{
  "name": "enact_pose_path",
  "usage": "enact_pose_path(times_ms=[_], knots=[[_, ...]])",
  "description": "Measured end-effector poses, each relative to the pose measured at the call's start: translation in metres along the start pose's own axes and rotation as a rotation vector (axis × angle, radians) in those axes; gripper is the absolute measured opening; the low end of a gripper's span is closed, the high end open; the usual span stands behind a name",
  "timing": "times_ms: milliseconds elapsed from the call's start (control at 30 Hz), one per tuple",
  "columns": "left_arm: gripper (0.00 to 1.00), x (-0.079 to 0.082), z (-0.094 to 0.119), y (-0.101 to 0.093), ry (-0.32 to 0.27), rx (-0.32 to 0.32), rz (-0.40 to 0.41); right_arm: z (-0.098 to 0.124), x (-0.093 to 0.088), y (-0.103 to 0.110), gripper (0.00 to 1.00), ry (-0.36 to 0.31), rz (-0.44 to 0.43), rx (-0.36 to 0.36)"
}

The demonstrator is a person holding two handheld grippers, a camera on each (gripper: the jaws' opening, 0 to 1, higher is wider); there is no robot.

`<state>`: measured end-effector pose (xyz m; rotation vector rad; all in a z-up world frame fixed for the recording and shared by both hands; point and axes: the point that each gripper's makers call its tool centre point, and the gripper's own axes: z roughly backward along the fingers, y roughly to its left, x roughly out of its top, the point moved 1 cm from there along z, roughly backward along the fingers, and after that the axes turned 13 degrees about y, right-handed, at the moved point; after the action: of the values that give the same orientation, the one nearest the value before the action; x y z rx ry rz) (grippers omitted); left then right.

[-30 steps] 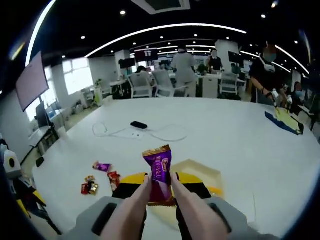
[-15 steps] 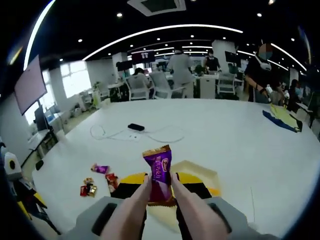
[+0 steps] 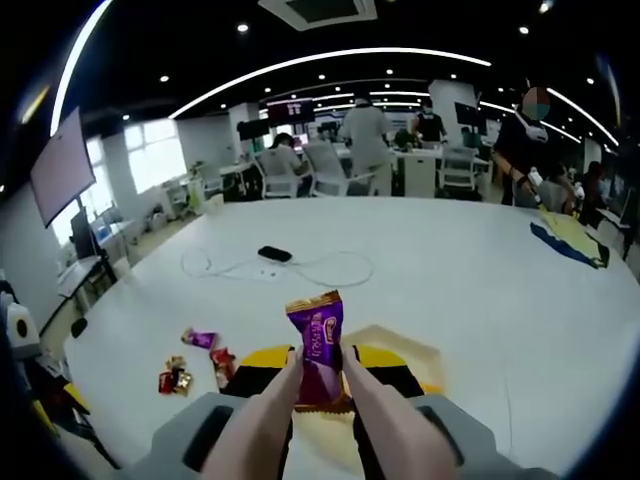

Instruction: Place the target food into the container with the food tongs after gripping and lifting it, then release it inside without dropping or visibly crushing the food.

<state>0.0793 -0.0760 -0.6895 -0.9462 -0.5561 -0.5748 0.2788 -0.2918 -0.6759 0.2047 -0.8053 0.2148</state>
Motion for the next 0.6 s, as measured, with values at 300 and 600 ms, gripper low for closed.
enact_pose_path(times_ms=[300,600], knots=[[0.43,0.002,0.001,0.003,-0.014,0.011,0.007,-0.004,0.006,0.003,0.22,-0.004,0.015,0.007],[0.43,0.005,0.003,0.005,-0.028,0.018,0.004,-0.004,0.01,0.003,0.22,-0.008,0.021,0.008]])
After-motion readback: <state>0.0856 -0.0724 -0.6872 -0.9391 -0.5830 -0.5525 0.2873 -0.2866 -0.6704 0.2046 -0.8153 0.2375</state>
